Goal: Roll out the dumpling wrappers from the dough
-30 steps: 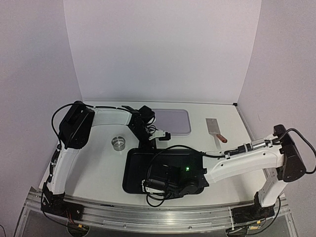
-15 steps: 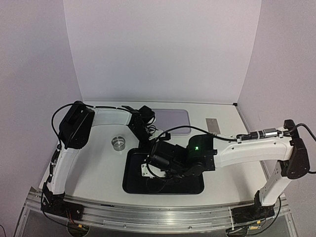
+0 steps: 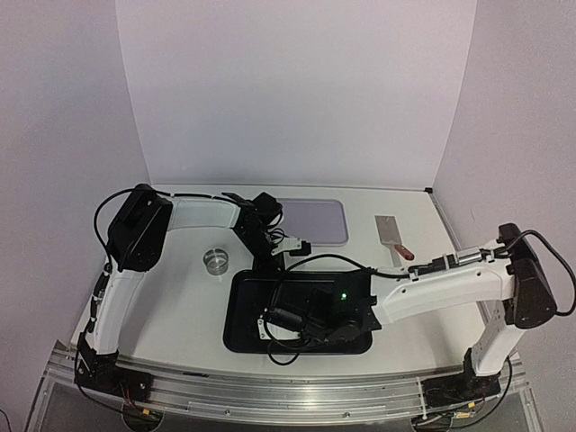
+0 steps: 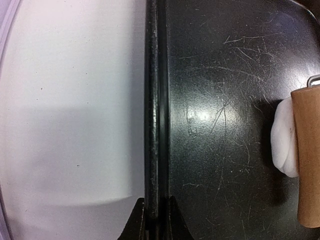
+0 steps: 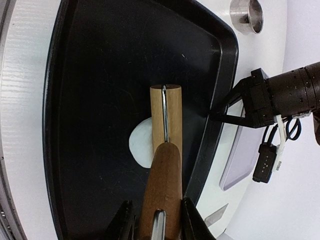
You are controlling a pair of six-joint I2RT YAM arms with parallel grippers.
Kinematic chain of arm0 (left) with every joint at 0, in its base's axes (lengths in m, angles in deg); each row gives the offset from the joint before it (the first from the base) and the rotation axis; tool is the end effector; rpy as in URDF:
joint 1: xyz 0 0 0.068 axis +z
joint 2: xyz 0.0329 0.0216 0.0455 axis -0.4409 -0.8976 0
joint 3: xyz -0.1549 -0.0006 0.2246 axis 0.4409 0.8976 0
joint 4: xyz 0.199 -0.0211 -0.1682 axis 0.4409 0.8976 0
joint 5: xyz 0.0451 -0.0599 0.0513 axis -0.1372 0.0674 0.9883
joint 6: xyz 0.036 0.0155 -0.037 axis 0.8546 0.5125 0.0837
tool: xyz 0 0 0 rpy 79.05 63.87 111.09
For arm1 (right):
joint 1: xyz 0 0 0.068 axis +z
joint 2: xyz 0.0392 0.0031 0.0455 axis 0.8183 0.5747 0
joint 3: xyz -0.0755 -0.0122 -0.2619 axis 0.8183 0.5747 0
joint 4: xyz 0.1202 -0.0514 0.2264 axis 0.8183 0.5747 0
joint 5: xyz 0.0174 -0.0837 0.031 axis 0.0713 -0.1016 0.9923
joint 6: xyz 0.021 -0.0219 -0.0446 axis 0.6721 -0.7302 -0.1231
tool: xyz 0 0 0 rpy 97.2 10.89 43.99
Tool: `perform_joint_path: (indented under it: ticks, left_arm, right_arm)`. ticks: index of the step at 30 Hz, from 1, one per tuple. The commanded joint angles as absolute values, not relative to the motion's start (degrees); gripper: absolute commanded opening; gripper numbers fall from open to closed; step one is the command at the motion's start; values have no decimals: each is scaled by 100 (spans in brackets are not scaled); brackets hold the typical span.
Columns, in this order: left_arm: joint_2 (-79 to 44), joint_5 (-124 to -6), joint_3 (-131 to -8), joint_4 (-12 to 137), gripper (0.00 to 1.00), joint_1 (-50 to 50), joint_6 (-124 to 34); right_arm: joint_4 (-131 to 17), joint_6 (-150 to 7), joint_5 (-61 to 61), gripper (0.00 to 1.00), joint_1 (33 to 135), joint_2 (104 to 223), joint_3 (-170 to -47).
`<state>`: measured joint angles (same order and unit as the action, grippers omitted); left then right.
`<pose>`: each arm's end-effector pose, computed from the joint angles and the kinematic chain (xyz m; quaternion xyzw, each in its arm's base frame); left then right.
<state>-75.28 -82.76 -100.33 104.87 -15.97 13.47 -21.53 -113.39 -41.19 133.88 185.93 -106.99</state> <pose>0.3439 -0.3322 0.1318 0.6983 0.6615 -0.2152 0.1690 0.0899 0.3577 0.2113 -0.7494 0.5603 -0.1840 0.3009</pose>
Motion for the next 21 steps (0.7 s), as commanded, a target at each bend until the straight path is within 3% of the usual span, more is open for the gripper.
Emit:
perform_joint_path:
  ticks: [1, 21]
  left_arm:
    - [-7756, -7351, -9991, 10063, 0, -1614, 1660]
    - [-7746, -7297, -9985, 10049, 0, -1557, 1674]
  right_arm:
    - [-1405, -10555, -3082, 0, 13730, 18593, -10237]
    - [-842, -9245, -2510, 0, 14149, 18764, -9438]
